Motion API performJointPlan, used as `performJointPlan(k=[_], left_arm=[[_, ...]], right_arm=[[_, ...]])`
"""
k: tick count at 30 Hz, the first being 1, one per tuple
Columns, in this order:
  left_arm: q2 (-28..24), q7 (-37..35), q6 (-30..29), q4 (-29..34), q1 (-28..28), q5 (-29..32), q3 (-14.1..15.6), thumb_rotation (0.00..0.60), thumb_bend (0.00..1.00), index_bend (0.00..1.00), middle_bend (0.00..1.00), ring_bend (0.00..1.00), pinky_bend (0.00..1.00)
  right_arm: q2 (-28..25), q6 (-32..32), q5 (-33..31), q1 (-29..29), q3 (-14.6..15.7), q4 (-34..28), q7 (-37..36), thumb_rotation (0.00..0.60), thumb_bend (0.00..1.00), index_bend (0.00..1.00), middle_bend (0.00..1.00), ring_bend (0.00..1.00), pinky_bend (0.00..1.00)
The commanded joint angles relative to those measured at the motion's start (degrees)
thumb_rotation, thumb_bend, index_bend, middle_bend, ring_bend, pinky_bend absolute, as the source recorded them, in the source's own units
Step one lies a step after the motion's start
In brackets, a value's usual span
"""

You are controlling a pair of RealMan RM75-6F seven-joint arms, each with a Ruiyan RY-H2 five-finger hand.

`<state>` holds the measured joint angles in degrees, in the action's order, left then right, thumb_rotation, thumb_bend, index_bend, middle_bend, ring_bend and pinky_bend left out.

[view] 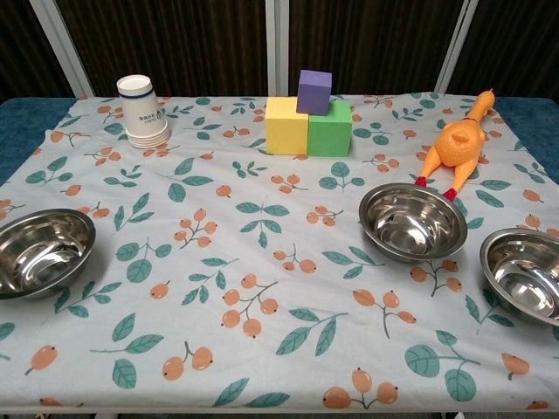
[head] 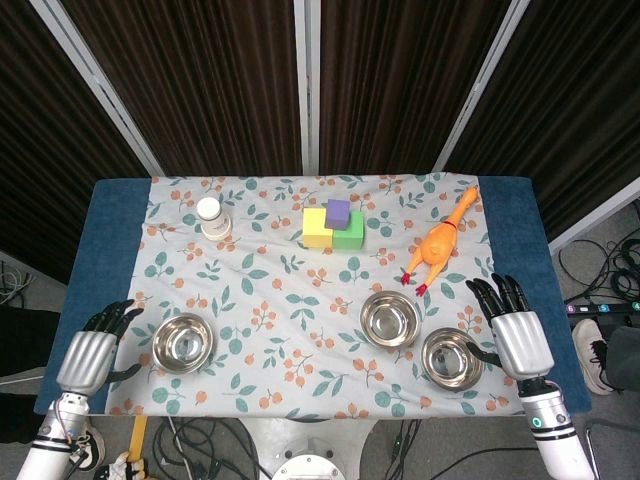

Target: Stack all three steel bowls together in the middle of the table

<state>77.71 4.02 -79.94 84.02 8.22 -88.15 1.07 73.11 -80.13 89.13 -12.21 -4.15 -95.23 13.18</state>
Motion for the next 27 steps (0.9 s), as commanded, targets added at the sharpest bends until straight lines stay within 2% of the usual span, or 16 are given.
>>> performJointPlan(k=[1,19,23,27], left_arm=[[0.01,-0.16,-0.09,-0.12,-0.10,0.08,0.05,0.600,0.09,0.21,0.20,0.13,0.23],[-0.37,0.31,-0.64,0.95,0.15,-0.99,0.30,0.600,0.09,0.21,0.20,0.13,0.23],[-0.06,-0.04,-1.03,0.53,0.09,-1.14,0.22,0.600,0.09,0.21,0.21,0.13,0.23],[-0.42,-0.45,-1.54,0.17,-0.19,-1.19,0.27,0.600,0.09,0.21,0.20,0.13,0.23]], right_arm=[[0.01,-0.16,0.06,0.05,0.08,0.04,-0.09,0.600,0.04,0.10,0.13,0.00,0.00],[0.40,0.81,0.94,-0.06,1.65,0.55,0.00,0.600,0.04,0.10,0.15,0.00,0.00],[2.87,1.30,1.04,-0.70,1.44,0.16,2.93,0.600,0.04,0.10,0.19,0.01,0.00],[7.84,1.06,1.71,-1.31,1.22,0.72,7.22,0.600,0.04,0.17,0.28,0.09,0.02]])
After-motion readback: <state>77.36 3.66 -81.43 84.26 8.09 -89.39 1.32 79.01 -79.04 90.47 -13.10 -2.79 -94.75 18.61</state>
